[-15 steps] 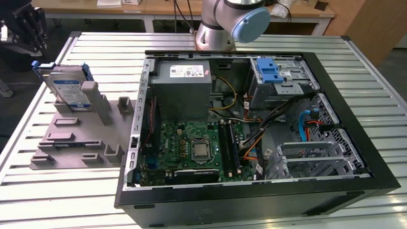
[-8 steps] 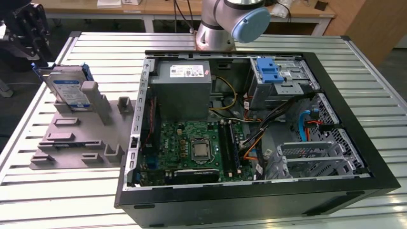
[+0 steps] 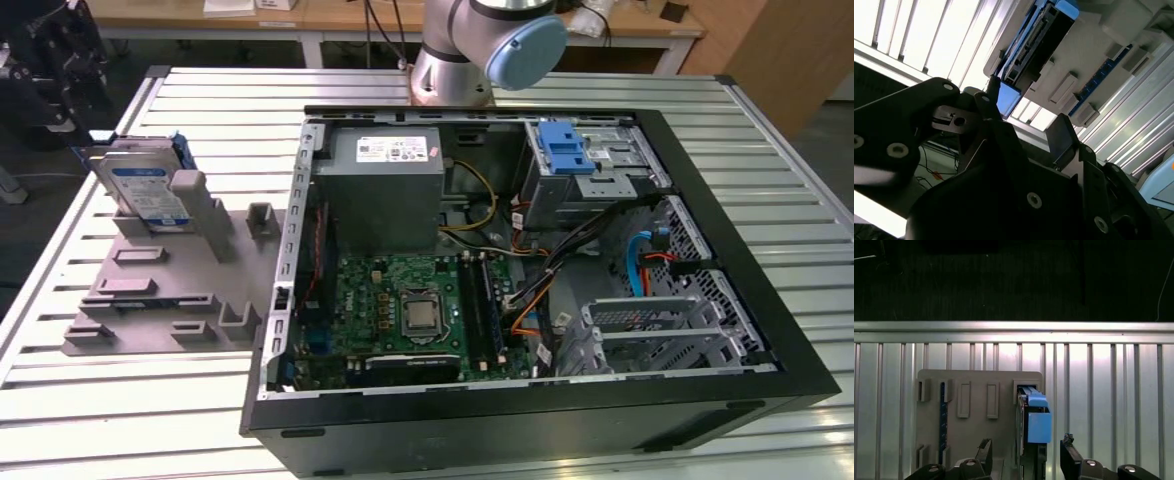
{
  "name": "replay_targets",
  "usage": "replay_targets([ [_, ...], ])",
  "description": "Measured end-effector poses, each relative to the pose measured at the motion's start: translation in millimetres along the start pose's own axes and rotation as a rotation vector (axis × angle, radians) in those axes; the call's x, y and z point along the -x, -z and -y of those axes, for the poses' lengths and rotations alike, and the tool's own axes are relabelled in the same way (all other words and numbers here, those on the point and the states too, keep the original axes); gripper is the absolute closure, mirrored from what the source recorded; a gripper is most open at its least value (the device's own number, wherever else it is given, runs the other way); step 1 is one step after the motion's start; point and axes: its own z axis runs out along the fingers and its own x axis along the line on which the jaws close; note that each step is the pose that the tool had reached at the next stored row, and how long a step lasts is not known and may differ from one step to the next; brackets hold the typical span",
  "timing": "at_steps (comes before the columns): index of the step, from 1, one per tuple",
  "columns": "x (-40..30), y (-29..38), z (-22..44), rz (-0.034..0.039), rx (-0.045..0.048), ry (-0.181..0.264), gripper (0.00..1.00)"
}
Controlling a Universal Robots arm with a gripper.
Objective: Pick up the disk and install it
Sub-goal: 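Pick up the disk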
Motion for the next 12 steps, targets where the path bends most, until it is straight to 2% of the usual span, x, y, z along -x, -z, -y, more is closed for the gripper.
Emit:
replay_targets([
  [12, 0.1, -0.7, -2.8, 0.0003, 0.0001, -0.018, 0.36],
])
